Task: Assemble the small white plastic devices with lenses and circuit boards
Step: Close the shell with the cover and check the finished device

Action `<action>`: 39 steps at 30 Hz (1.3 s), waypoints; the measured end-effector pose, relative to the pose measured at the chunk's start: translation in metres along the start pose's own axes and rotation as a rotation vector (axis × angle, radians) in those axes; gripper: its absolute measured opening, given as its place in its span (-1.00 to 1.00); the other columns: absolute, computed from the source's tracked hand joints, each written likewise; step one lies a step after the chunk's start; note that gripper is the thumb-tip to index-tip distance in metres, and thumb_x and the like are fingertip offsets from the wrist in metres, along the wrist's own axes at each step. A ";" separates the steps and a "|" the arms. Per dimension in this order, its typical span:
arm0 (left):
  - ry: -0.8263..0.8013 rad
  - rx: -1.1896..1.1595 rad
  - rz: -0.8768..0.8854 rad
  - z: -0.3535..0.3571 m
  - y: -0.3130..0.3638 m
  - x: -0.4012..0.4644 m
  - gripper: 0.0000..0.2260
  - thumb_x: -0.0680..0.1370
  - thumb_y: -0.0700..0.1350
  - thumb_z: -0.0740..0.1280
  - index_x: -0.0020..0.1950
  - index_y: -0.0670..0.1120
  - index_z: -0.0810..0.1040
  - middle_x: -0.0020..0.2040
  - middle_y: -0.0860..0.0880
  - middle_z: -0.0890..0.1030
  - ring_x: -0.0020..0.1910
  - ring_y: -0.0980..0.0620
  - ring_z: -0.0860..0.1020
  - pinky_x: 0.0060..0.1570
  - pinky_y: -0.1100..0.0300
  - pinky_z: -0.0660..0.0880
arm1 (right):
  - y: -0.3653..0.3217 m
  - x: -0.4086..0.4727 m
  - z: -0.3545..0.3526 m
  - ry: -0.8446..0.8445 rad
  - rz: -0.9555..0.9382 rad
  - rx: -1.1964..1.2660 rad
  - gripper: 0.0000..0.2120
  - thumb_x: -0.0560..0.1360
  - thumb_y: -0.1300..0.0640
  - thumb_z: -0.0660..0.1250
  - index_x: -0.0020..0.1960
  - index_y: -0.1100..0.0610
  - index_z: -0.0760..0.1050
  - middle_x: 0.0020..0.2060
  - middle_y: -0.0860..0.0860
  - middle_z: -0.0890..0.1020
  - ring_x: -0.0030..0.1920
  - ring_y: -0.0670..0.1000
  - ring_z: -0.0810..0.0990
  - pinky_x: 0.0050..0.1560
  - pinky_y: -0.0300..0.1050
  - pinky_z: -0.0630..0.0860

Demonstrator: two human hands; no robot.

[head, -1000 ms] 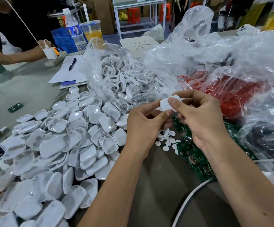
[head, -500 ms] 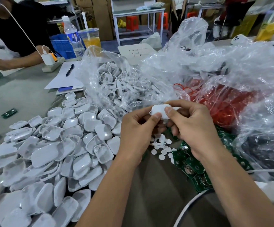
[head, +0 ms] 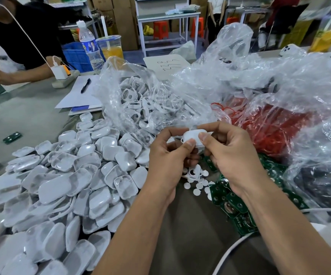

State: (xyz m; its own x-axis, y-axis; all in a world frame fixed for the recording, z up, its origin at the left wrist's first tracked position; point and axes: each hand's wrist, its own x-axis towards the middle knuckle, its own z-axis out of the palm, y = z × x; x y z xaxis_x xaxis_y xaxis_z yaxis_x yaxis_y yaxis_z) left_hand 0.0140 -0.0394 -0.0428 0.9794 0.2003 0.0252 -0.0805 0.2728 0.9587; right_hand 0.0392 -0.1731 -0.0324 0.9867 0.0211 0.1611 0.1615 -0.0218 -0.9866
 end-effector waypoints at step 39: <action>-0.027 0.060 -0.031 -0.008 0.016 0.000 -0.91 0.61 -0.33 0.34 0.01 -0.16 0.58 -0.41 -0.05 0.55 -0.52 0.09 0.44 -0.52 0.28 0.37 | -0.009 -0.008 0.011 -0.030 0.086 0.056 -0.87 0.62 0.29 0.37 -0.08 0.12 0.58 -0.52 -0.06 0.51 -0.58 -0.17 0.38 -0.58 -0.36 0.26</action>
State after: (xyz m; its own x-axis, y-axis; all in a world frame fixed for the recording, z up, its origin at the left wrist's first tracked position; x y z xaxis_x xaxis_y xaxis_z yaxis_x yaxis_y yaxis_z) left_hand 0.0108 -0.0272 -0.0298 0.9859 0.1674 0.0025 -0.0400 0.2209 0.9745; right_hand 0.0301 -0.1620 -0.0255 0.9958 0.0514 0.0758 0.0742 0.0315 -0.9967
